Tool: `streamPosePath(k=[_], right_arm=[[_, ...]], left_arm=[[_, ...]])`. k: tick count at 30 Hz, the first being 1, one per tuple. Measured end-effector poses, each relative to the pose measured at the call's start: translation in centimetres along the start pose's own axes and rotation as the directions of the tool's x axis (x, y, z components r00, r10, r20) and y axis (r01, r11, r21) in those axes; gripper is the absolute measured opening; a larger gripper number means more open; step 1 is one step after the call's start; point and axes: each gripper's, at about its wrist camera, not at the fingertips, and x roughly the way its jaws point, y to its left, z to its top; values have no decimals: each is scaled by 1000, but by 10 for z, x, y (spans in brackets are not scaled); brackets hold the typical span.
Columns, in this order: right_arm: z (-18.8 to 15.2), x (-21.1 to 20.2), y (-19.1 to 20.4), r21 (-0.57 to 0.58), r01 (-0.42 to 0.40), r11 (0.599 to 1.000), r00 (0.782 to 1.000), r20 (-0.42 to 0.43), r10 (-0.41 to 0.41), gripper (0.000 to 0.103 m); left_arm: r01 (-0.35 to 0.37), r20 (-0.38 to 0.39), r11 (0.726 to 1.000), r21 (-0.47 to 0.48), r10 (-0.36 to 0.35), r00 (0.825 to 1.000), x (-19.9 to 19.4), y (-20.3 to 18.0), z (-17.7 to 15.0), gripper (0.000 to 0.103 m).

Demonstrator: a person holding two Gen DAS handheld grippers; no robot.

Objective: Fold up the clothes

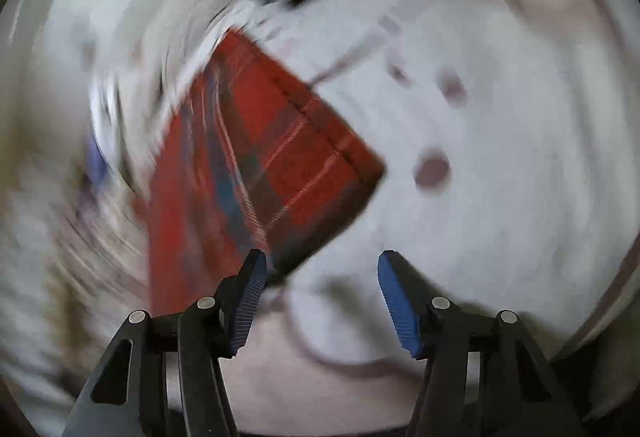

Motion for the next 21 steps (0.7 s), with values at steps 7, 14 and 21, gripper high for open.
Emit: streamPosePath(k=[7, 14, 21], right_arm=[[-59, 21, 86, -837, 368, 405, 912, 241, -331, 60], [-89, 28, 85, -884, 455, 110, 849, 393, -352, 70], [-84, 35, 80, -853, 511, 106, 820, 447, -358, 81]], left_arm=[[-129, 83, 873, 470, 102, 991, -10, -8, -37, 67], [-277, 203, 544, 792, 194, 960, 23, -37, -89, 67], [-338, 284, 367, 867, 193, 939, 57, -55, -104, 67]])
